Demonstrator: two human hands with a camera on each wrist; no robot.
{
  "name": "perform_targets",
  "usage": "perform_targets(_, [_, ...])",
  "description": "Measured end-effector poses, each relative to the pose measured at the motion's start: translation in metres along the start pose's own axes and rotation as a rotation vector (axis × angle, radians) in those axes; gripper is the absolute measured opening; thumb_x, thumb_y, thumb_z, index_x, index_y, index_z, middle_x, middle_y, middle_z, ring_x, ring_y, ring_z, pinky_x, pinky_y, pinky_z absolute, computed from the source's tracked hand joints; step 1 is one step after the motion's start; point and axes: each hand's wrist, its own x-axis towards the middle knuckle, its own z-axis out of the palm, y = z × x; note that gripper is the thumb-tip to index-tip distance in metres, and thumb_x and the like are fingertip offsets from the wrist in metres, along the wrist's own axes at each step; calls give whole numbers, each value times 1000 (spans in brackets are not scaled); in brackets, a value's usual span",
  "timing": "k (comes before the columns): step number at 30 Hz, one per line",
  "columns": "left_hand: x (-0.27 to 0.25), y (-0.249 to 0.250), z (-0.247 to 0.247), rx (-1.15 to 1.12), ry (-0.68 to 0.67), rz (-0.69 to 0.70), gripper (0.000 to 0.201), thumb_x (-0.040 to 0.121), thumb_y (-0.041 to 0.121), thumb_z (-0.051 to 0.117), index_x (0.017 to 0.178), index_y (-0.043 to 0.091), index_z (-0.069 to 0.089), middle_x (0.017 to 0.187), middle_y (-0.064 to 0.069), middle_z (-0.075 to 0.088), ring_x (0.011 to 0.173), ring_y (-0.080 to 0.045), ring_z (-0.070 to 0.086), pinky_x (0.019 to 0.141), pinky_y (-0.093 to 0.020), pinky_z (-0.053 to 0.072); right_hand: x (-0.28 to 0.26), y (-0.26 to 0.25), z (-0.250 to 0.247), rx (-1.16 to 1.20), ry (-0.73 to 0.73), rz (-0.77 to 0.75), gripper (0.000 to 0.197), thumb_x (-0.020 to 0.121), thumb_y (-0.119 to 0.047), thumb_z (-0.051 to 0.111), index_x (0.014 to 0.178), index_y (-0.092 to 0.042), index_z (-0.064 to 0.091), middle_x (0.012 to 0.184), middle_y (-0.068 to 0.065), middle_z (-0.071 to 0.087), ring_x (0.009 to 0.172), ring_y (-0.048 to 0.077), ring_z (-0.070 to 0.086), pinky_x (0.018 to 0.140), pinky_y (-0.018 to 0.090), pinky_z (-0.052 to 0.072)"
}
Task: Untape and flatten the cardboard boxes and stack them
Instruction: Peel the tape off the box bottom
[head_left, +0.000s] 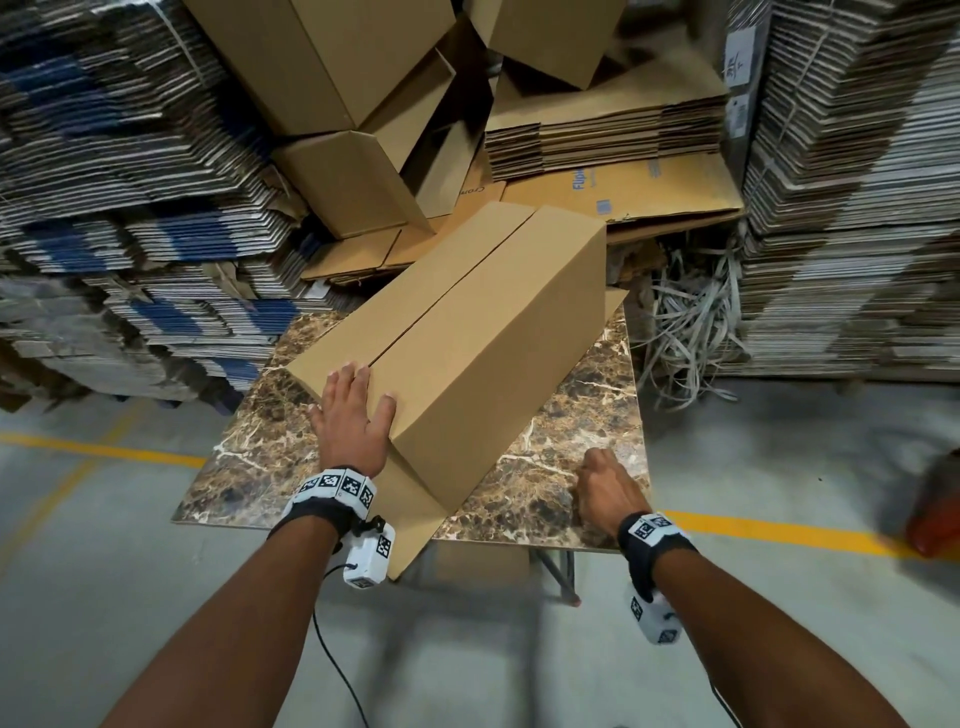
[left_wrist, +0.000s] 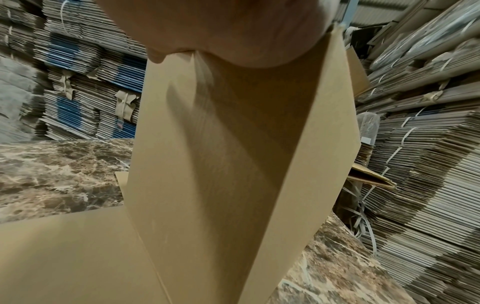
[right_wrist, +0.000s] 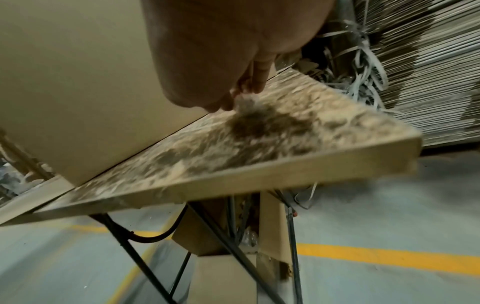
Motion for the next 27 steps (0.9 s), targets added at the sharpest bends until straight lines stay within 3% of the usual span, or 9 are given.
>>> perform_targets(4, [0, -2, 0, 31, -20, -3, 79, 94, 64, 23, 159, 21, 33, 170, 2, 18, 157, -18, 8, 124, -60, 6, -11, -12, 9, 73, -19, 79, 46, 84, 4, 55, 129, -5, 63, 135, 15, 57, 126, 33, 54, 104, 40, 47])
perform_targets(8, [0, -1, -1, 22, -36, -12, 80, 93, 66, 23, 160, 21, 31, 170, 2, 17, 157, -17, 7, 124, -61, 4, -16, -7, 8, -18, -168, 17, 69, 80, 9, 53, 146, -11, 51, 162, 10, 33, 151, 31, 29, 120, 41, 31])
perform_targets(10, [-1, 0, -2, 26, -48, -18, 80, 94, 65, 24, 160, 21, 29, 170, 2, 15, 157, -17, 6, 124, -60, 3, -16, -7, -4, 9, -199, 79, 67, 80, 12, 54, 139, -20, 59, 148, 13, 53, 127, 29, 55, 102, 31, 48])
perform_targets(12, [-1, 1, -4, 36, -61, -20, 80, 94, 66, 23, 161, 22, 27, 171, 3, 14, 157, -17, 5, 124, -60, 4, -14, -6, -18, 78, -166, 195, 50, 80, 12, 53, 108, -22, 74, 107, 10, 73, 86, 22, 66, 73, 22, 48])
perform_targets(15, [-3, 3, -6, 57, -80, -14, 82, 93, 67, 21, 161, 21, 25, 171, 2, 12, 158, -18, 4, 125, -60, 4, -15, -3, -34, 124, -45, 284, 30, 82, 3, 57, 87, -20, 76, 91, 9, 72, 83, 28, 69, 66, 25, 43])
perform_targets(18, [-5, 6, -9, 81, -87, 5, 86, 92, 70, 18, 161, 19, 26, 171, 0, 13, 158, -20, 6, 125, -59, 4, -17, -16, -42, 196, 172, 236, 22, 89, -5, 65, 109, -7, 75, 109, 18, 73, 97, 36, 70, 84, 36, 56])
perform_targets(22, [-13, 12, -16, 138, -98, 89, 88, 93, 72, 13, 159, 18, 31, 168, -5, 22, 156, -26, 15, 125, -58, 1, -3, -63, -77, 341, 249, 172, 48, 96, -19, 66, 143, -11, 57, 149, 15, 53, 134, 31, 54, 114, 32, 35])
perform_targets(24, [-18, 9, -21, 134, -87, 149, 81, 96, 67, 13, 157, 20, 37, 164, -5, 32, 151, -28, 27, 124, -57, -2, 9, -97, -97, 386, 206, 141, 55, 102, -31, 58, 153, -20, 43, 161, 9, 37, 141, 28, 46, 117, 34, 30])
perform_targets(27, [-14, -3, -33, 77, -76, 264, 70, 101, 57, 15, 152, 21, 47, 154, -3, 49, 141, -27, 43, 125, -58, 6, 18, -145, -119, 393, 189, 65, 59, 104, -46, 46, 158, -27, 29, 166, 6, 20, 138, 31, 49, 114, 50, 37])
